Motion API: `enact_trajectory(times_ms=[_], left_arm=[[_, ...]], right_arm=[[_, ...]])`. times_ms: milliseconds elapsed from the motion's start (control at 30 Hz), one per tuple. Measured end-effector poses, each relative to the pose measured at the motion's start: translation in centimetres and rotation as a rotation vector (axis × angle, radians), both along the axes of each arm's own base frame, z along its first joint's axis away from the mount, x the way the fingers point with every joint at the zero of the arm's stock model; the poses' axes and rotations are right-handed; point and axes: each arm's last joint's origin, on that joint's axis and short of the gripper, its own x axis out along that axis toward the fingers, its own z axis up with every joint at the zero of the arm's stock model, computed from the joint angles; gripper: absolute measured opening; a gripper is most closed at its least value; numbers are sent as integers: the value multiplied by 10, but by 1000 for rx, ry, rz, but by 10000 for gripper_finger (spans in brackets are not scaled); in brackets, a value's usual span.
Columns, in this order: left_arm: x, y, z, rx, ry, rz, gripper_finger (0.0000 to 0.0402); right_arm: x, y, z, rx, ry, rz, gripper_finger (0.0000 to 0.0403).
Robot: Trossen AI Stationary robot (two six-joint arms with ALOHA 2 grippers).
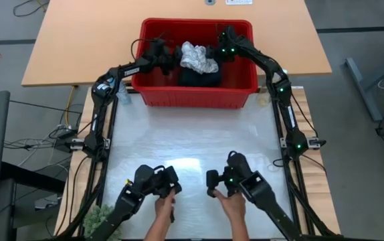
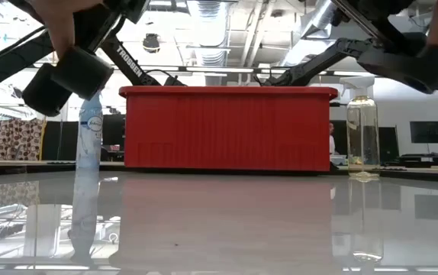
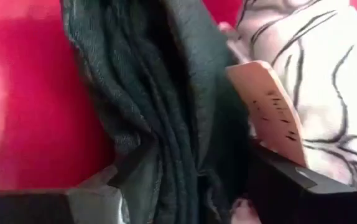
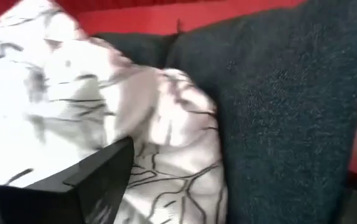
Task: Fold Laundry from Bin
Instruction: Put the stack of folded clothes into the red laundry bin
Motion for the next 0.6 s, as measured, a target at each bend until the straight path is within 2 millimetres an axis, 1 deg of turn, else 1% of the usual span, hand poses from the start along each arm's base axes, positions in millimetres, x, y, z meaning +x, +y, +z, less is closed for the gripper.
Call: enact_trajectory(times_ms=[67,167,300,367,467,600], left_arm=[[-2,2,1,1,-8,26,211],[-5,5,3,33,1,42,212],[-10,6,1,-41,4,121,212],[-11,6,0,-69,4,146,212],[-11,6,-1,-66,13,179,212],[-10,7,1,-70,17,273,213]], right_arm=[[1,-1,1,-18,-6,5,378],[1,-2,12,-56,-16,14,365],[-3,-4,30,-105,-7,-23,356],[-6,-5,34,-120,7,-46,354],[-15,-6,37,-122,54,-89,354],[-20,-8,36,-120,75,-97,354]])
